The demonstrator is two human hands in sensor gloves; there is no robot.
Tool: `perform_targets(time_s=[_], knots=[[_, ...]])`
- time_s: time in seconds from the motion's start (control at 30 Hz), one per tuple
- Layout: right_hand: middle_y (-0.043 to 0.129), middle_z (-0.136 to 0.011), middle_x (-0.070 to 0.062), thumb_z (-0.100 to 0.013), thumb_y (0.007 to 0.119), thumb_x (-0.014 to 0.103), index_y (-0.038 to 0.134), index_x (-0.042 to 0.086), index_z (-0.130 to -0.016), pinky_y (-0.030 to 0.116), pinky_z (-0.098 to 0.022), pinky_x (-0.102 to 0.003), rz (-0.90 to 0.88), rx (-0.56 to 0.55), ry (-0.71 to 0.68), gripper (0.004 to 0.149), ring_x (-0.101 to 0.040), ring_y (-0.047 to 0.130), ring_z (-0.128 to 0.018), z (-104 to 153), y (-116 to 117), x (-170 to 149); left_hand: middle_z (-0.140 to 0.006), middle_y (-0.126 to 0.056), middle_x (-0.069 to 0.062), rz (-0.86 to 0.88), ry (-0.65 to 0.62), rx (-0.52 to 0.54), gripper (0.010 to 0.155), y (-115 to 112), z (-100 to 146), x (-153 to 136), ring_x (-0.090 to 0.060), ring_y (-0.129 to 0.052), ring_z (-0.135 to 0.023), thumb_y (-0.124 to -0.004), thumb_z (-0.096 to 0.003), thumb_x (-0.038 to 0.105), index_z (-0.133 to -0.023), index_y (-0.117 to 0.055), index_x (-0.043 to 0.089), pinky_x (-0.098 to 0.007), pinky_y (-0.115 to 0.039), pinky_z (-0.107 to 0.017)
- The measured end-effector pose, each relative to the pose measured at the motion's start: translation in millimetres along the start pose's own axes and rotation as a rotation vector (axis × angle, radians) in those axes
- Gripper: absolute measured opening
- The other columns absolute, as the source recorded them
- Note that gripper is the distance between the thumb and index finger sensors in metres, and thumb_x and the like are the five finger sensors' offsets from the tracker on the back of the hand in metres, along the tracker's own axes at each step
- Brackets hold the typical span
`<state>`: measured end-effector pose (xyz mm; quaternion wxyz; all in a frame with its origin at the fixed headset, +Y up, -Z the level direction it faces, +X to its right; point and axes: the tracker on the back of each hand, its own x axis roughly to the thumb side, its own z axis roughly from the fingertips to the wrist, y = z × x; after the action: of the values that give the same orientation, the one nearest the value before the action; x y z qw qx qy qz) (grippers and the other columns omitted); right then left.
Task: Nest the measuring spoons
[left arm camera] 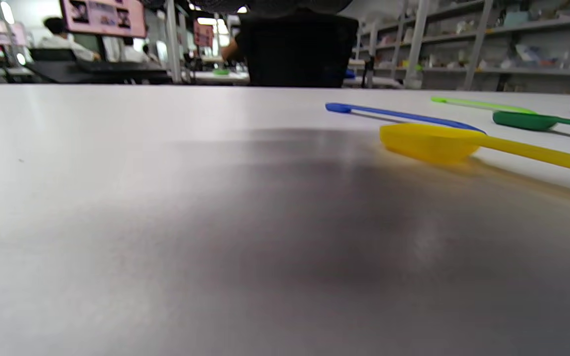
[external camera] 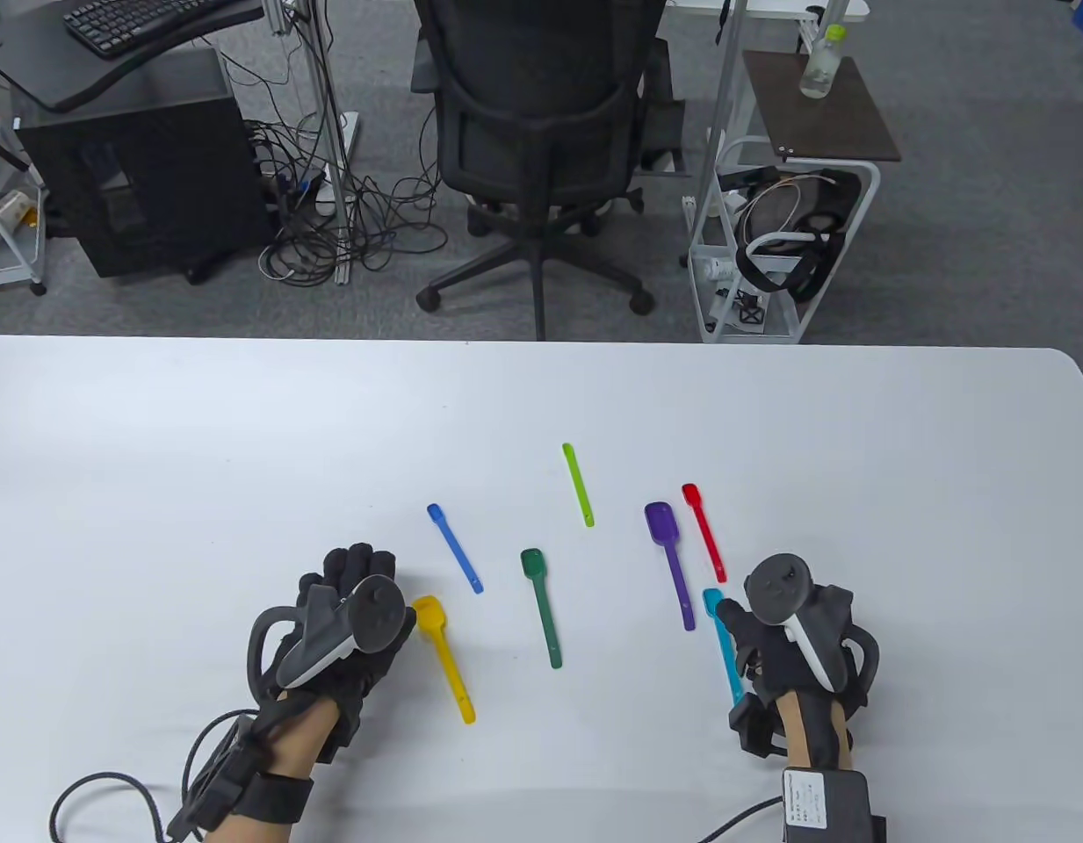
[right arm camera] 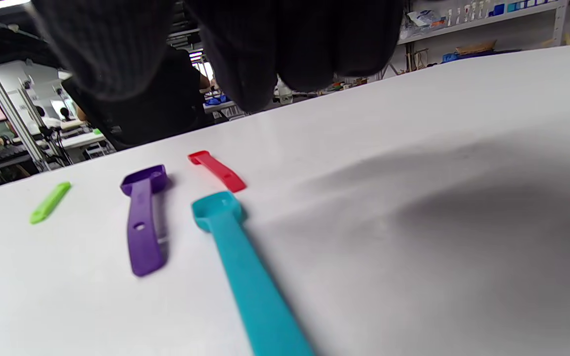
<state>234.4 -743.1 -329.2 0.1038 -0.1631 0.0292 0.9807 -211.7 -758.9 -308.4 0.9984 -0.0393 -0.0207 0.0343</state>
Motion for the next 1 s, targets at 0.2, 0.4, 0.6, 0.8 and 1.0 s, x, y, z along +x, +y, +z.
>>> perform_targets(time_s=[0.2, 0.4, 0.6, 0.8, 1.0], knots=[[0.072, -0.094, -0.001, -0.031, 0.078, 0.055, 0.079, 0.029, -0.079, 0.042, -0.077, -0.061, 0.08, -0.036, -0.031, 0.055, -0.036, 0.068, -0.088, 6, 4, 14, -0.113, -0.054, -0.011, 0.005, 0.043, 0.104, 0.069, 7, 3, -5, -0.039, -0.059, -0.104, -0.054, -0.0486, 0.055, -0.107, -0.051, 0.02, -0.056, -0.058, -0.073], [0.07, -0.095, -0.001, -0.029, 0.076, 0.059, 0.079, 0.028, -0.08, 0.04, -0.078, -0.061, 0.311, -0.054, -0.013, 0.06, -0.036, 0.066, -0.09, -12, 22, 50, -0.116, -0.043, -0.014, 0.038, 0.072, 0.049, 0.075, 7, 4, -13, -0.042, -0.047, -0.107, -0.053, -0.0483, 0.058, -0.11, -0.037, 0.018, -0.059, -0.051, -0.075], [0.071, -0.093, -0.003, -0.027, 0.075, 0.064, 0.081, 0.024, -0.077, 0.038, -0.078, -0.062, 0.415, -0.015, 0.066, 0.065, -0.038, 0.066, -0.088, -35, 32, 84, -0.116, -0.042, -0.014, 0.045, 0.092, 0.019, 0.076, 5, 2, -19, -0.042, -0.045, -0.107, -0.054, -0.0481, 0.059, -0.11, -0.037, 0.018, -0.06, -0.05, -0.075], [0.074, -0.089, -0.002, -0.028, 0.076, 0.062, 0.086, 0.021, -0.072, 0.039, -0.077, -0.061, 0.464, 0.008, 0.105, 0.06, -0.037, 0.068, -0.085, -46, 52, 99, -0.116, -0.041, -0.014, 0.04, 0.095, -0.01, 0.076, 1, -1, -21, -0.042, -0.045, -0.107, -0.054, -0.0478, 0.059, -0.11, -0.038, 0.018, -0.06, -0.049, -0.075], [0.081, -0.081, 0.001, -0.032, 0.082, 0.05, 0.09, 0.023, -0.062, 0.044, -0.076, -0.06, 0.427, -0.021, 0.088, 0.042, -0.035, 0.075, -0.079, -42, 50, 103, -0.116, -0.041, -0.014, 0.026, 0.089, -0.025, 0.076, 0, -3, -18, -0.042, -0.044, -0.107, -0.055, -0.0478, 0.06, -0.11, -0.038, 0.018, -0.06, -0.049, -0.075]])
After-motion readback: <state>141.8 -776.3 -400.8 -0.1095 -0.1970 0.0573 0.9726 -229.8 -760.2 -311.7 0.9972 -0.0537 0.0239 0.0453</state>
